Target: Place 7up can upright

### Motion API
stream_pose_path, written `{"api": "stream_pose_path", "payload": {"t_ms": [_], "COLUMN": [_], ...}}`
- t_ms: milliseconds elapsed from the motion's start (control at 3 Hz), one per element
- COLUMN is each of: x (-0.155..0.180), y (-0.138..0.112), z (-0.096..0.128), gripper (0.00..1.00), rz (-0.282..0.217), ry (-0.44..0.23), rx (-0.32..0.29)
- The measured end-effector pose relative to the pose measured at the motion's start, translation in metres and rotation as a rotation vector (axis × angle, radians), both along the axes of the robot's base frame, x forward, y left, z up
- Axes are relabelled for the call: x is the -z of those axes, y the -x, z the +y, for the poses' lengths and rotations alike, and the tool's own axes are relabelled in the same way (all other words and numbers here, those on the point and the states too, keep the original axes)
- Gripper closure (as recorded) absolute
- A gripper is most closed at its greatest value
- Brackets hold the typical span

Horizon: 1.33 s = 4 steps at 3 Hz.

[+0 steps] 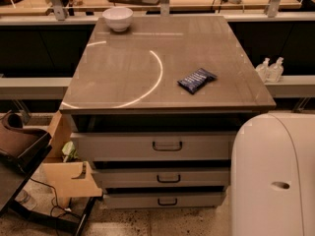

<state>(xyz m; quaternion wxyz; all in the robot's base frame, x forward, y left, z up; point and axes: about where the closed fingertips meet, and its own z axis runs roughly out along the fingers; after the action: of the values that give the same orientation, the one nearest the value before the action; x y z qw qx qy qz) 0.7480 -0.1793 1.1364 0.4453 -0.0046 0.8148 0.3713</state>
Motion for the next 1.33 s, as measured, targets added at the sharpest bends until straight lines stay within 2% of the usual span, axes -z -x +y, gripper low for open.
{"api": "stream_pose_path", "payload": {"t_ms": [667, 1000, 1333], "x": [0.032, 0.045, 0.050], "y": [0.019, 0.026, 0.025], "z": [0.001, 0.007, 0.019], "gripper": [1.00, 1.00, 1.00], "rz": [0.098, 0.145, 0.174], "ry": [0.146, 0.193, 0.155], "rx": [-0.047, -0.073, -0.094]}}
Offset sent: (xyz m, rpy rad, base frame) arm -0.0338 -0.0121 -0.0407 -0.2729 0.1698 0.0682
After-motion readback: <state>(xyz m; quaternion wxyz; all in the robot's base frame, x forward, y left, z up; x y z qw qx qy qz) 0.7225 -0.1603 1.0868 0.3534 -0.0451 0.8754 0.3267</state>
